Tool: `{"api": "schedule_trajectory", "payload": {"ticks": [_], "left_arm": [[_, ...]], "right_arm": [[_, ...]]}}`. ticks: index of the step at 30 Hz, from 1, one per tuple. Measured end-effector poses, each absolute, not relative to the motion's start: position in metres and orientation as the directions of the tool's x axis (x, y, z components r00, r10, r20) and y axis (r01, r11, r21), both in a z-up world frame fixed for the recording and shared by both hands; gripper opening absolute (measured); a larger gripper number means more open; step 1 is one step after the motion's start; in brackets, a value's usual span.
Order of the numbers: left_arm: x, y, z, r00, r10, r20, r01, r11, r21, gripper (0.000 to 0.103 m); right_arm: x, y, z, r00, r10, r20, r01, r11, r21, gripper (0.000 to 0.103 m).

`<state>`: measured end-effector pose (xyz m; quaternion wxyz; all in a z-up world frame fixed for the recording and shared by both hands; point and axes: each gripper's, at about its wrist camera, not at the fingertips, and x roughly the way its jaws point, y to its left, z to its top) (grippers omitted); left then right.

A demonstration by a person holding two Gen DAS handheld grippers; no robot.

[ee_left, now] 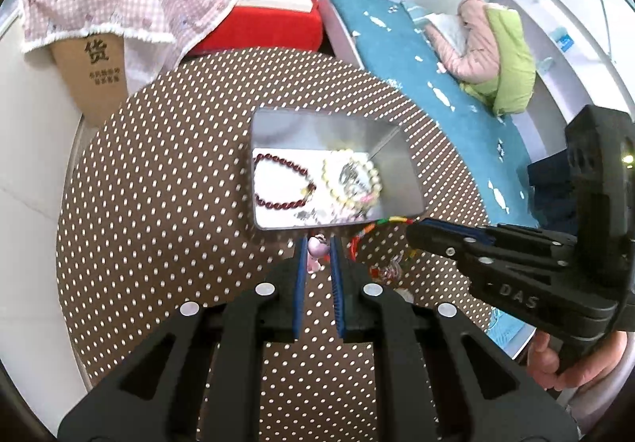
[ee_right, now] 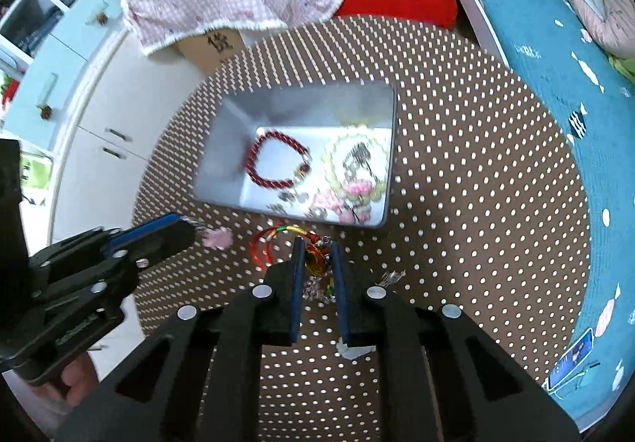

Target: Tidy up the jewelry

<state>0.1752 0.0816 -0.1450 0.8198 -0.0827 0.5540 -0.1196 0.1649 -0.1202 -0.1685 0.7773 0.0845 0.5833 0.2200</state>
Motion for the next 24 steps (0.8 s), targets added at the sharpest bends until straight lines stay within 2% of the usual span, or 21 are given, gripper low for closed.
{"api": "schedule_trajectory", "payload": {"ticks": [8, 20, 21, 24], "left_arm": [[0.187, 0.066, -0.124, 0.405, -0.312, -0.859, 0.163, 0.949, -0.268, 0.012], [0.211, 0.062, -0.109, 0.443, -0.312, -0.840, 0.172, 0.950, -0.262, 0.012], [0.212, 0.062, -0.110, 0.441, -0.304, -0.844, 0.168, 0.952, -0.255, 0.012], [0.214, 0.064, -0.118, 0.413, -0.291, -0.863, 0.155, 0.956, -0.248, 0.022]], "right_arm": [[0.171, -0.129, -0.123, 0.328, 0.451, -0.830, -0.240, 0.890, 0.388, 0.012], [0.199, -0.113, -0.125, 0.352, 0.454, -0.818, -0.258, 0.888, 0.382, 0.013], [0.200, -0.112, -0.125, 0.356, 0.451, -0.819, -0.259, 0.889, 0.378, 0.016], [0.202, -0.115, -0.127, 0.354, 0.452, -0.819, -0.248, 0.889, 0.384, 0.016]]}}
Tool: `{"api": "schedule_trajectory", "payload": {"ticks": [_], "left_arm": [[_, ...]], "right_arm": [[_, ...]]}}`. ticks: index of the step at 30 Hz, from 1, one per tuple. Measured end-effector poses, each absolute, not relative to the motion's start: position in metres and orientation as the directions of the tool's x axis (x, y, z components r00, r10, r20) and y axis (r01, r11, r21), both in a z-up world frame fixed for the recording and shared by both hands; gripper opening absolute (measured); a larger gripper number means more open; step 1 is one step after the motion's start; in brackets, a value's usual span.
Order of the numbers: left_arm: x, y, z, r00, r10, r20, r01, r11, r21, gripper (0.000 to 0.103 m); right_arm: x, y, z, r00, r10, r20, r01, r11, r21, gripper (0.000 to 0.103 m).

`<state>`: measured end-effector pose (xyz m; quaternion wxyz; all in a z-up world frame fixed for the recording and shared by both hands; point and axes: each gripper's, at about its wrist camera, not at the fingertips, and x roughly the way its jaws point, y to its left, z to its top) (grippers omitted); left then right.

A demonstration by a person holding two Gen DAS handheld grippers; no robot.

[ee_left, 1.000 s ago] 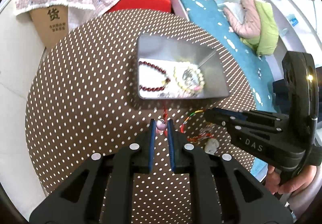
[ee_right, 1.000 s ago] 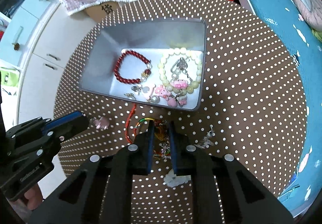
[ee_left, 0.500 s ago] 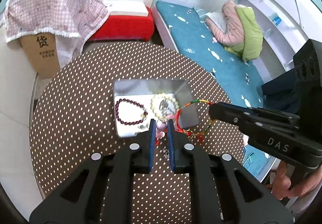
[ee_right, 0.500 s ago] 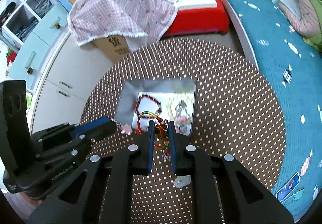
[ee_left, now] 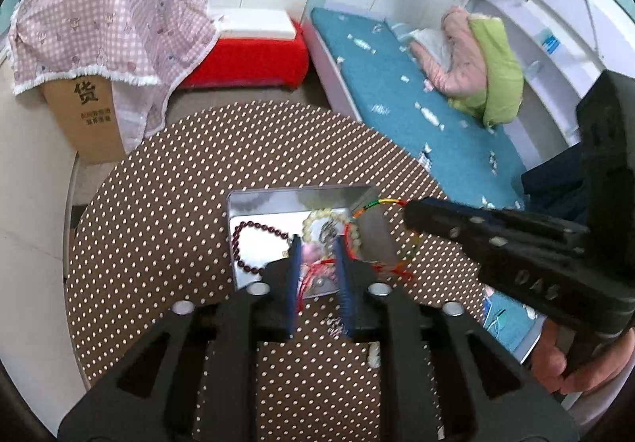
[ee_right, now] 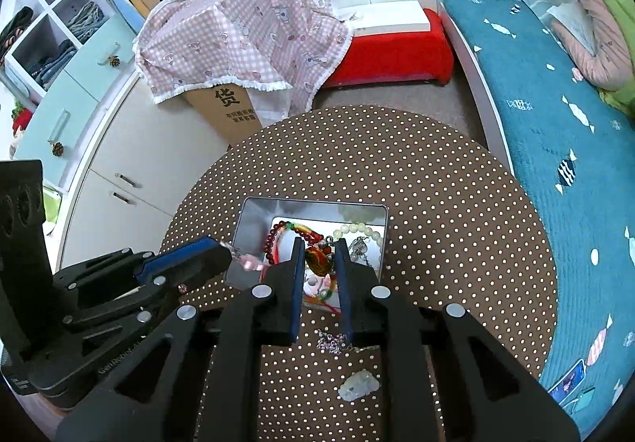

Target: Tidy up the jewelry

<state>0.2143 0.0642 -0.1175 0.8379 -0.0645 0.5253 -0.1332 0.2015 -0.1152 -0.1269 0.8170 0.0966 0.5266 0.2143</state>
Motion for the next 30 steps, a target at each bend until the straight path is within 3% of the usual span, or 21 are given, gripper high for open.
{"api": "schedule_trajectory", "payload": {"ticks": [7, 30], "left_arm": [[0.209, 0.069, -0.133, 0.378, -0.287, -0.880, 0.137, 0.958, -0.253, 0.025], [0.164, 0.043, -0.206, 0.168, -0.346, -0.923, 0.106, 0.937, -0.332, 0.027]], "right_arm": [[0.198, -0.133, -0.139, 0.339, 0.411, -0.846, -0.191, 0.911, 0.366, 0.031], [0.159, -0.165, -0.206, 0.176, 0.353, -0.919, -0.064, 0.936, 0.347, 0.045]]}}
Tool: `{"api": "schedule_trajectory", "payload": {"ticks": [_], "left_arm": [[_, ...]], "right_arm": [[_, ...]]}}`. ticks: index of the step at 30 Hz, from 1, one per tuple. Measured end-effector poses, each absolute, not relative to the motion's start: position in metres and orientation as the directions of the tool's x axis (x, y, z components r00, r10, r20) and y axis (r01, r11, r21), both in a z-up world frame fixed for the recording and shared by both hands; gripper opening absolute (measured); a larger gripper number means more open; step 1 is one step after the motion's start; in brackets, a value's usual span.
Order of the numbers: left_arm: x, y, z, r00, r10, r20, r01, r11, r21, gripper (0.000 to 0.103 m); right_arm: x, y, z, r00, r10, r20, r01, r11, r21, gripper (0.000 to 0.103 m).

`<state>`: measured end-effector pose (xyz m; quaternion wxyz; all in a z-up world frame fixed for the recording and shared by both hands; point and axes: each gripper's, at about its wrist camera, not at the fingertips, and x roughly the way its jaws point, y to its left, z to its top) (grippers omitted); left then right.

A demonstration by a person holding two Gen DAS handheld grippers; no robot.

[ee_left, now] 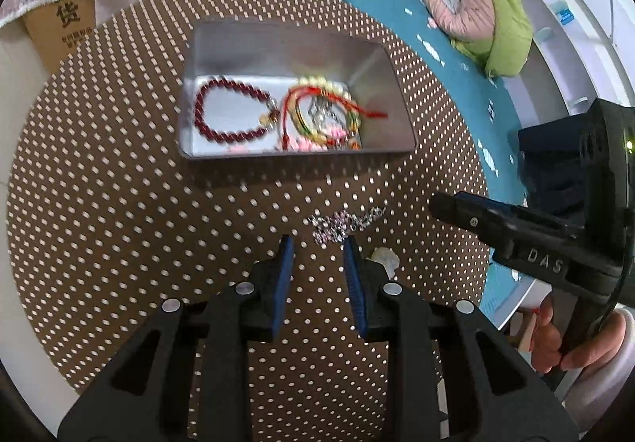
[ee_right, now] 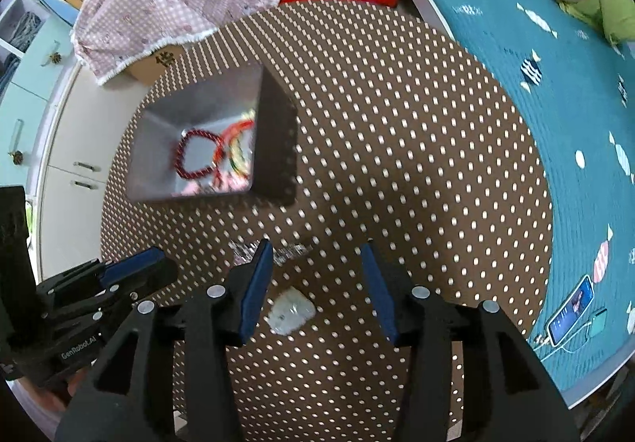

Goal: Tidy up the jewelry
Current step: 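Grasp the silver chain with the left gripper while the right grasps the jade pendant, then carry the silver chain and jade pendant over the silver tray with both grippers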

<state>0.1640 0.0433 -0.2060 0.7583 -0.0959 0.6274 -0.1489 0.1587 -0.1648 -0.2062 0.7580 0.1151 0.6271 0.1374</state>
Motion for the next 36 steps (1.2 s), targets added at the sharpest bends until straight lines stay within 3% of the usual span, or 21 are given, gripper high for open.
{"api": "schedule_trajectory", "payload": {"ticks": [11, 16, 19, 23, 24, 36], "left_arm": [[0.169, 0.012, -0.237, 0.138, -0.336, -0.931, 0.117, 0.940, -0.322, 0.027], [0.176, -0.004, -0.251, 0.134, -0.273, -0.953, 0.137, 0.957, -0.255, 0.026], [0.178, -0.014, -0.251, 0.156, -0.202, -0.967, 0.175, 0.969, -0.174, 0.015], [0.183, -0.018, -0.253, 0.141, -0.200, -0.970, 0.178, 0.969, -0.174, 0.010], [0.183, -0.018, -0.252, 0.144, -0.190, -0.971, 0.181, 0.970, -0.163, 0.004], [0.163, 0.011, -0.218, 0.188, -0.217, -0.958, 0.160, 0.969, -0.189, 0.003]], "right_arm": [[0.137, -0.157, -0.233, 0.086, 0.354, -0.931, -0.096, 0.933, 0.346, 0.046], [0.133, -0.151, -0.237, 0.064, 0.353, -0.934, -0.130, 0.930, 0.342, 0.047], [0.131, -0.147, -0.239, 0.053, 0.354, -0.934, -0.137, 0.929, 0.344, 0.047], [0.128, -0.141, -0.241, 0.043, 0.352, -0.935, -0.149, 0.928, 0.342, 0.047], [0.127, -0.139, -0.240, 0.043, 0.349, -0.936, -0.154, 0.928, 0.339, 0.048], [0.120, -0.100, -0.232, 0.051, 0.315, -0.948, -0.227, 0.928, 0.296, 0.048]]}}
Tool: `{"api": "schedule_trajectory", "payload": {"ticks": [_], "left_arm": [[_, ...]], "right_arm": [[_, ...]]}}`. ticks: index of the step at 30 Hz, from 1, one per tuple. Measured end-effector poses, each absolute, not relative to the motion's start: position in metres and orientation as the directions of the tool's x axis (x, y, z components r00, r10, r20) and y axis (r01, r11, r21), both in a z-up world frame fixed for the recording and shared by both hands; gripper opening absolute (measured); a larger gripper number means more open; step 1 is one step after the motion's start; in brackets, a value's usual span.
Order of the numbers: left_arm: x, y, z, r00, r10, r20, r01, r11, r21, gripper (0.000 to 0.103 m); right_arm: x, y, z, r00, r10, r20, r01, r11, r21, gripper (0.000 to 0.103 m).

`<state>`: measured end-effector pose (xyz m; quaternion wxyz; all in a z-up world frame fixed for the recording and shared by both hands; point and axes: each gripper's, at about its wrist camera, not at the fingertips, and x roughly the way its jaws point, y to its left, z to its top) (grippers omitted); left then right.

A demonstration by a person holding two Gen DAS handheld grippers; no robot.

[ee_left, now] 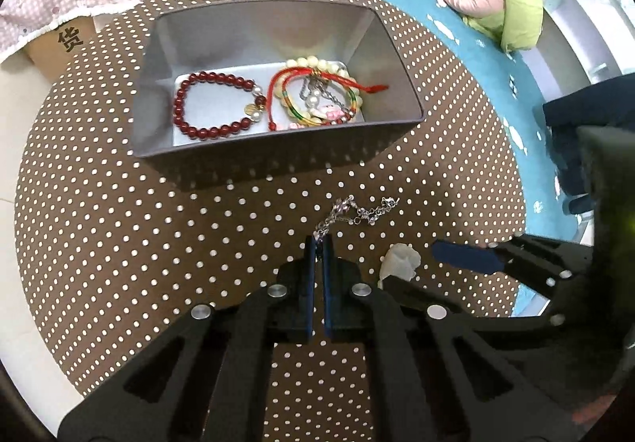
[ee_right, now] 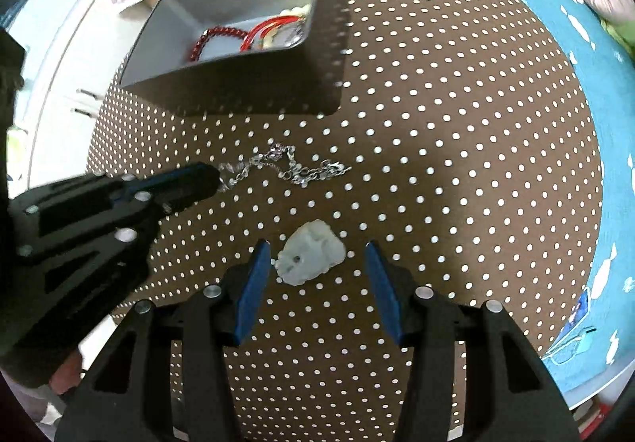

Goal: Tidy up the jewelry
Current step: 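Carry the silver chain and jade pendant over the silver tray with both grippers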

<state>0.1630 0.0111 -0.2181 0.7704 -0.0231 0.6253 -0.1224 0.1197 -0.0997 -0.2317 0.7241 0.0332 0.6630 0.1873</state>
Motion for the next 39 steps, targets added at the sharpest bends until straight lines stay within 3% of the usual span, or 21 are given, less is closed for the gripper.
{"api": "schedule_trajectory", "payload": {"ticks": [5, 8, 10, 16, 26, 34, 39], "left_arm": [[0.148, 0.041, -0.193, 0.223, -0.229, -0.947, 0.139, 0.970, -0.201, 0.003], [0.138, 0.056, -0.184, 0.236, -0.227, -0.945, 0.129, 0.971, -0.201, 0.003], [0.130, 0.067, -0.180, 0.241, -0.227, -0.944, 0.120, 0.972, -0.203, 0.003], [0.110, 0.088, -0.167, 0.258, -0.238, -0.936, 0.106, 0.970, -0.218, 0.003], [0.089, 0.107, -0.128, 0.335, -0.259, -0.906, 0.136, 0.965, -0.225, 0.003], [0.107, 0.115, -0.080, 0.408, -0.347, -0.844, 0.141, 0.938, -0.318, 0.003], [0.123, 0.110, -0.056, 0.448, -0.346, -0.824, 0.162, 0.938, -0.306, 0.003]], "right_arm": [[0.110, -0.072, -0.234, 0.080, 0.250, -0.965, -0.270, 0.937, 0.220, 0.049], [0.104, -0.056, -0.233, 0.112, 0.148, -0.983, -0.314, 0.943, 0.107, 0.040], [0.101, -0.051, -0.232, 0.125, 0.138, -0.983, -0.331, 0.939, 0.090, 0.040], [0.106, -0.066, -0.230, 0.079, 0.225, -0.971, -0.247, 0.948, 0.200, 0.040], [0.114, -0.076, -0.192, 0.173, 0.221, -0.960, -0.192, 0.963, 0.187, 0.040], [0.136, -0.094, -0.145, 0.264, 0.257, -0.930, -0.190, 0.959, 0.211, 0.040], [0.152, -0.109, -0.122, 0.307, 0.282, -0.909, -0.203, 0.953, 0.227, 0.040]]}}
